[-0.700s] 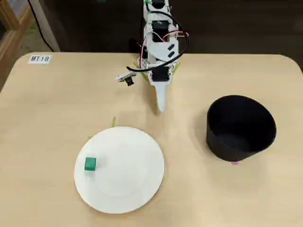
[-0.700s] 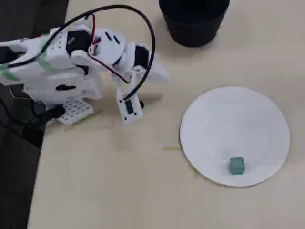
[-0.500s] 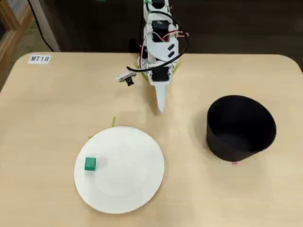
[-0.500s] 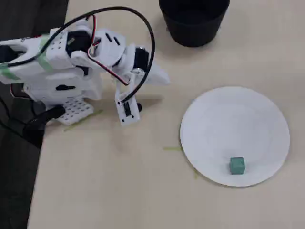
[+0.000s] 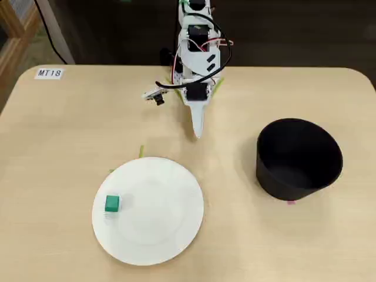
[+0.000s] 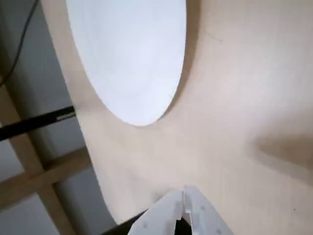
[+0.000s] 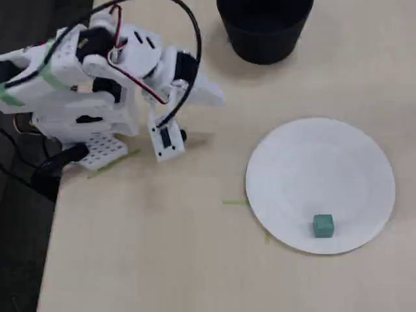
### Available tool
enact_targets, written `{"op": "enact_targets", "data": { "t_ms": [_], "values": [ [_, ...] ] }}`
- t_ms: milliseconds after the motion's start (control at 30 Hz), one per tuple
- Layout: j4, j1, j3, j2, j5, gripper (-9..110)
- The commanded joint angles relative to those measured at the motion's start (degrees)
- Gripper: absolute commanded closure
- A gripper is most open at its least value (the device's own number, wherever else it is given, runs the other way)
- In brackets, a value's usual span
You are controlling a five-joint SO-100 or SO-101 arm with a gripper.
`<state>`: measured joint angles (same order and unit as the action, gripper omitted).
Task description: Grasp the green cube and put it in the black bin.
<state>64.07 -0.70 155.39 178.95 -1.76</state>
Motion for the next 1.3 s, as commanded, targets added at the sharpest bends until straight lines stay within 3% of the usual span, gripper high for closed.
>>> {"op": "enact_targets", "data": {
  "t_ms": [0,167,333,533,733,933,1267],
  "values": [
    [3.5,-2.1,-21.0,-16.7,-0.6,102],
    [14.9,-6.8,-52.4,-50.4,1.3,102],
    [18.7,-4.7,-66.4,-71.5,2.6,102],
    [22.6,3.3,-78.2,-87.5,6.3,102],
    [41.8,14.9,-108.6,-111.2,18.4,102],
    [41.8,20.9,-119.8,-117.3,26.0,102],
    [41.8,20.6,-128.8,-124.6,39.4,102]
  ]
}}
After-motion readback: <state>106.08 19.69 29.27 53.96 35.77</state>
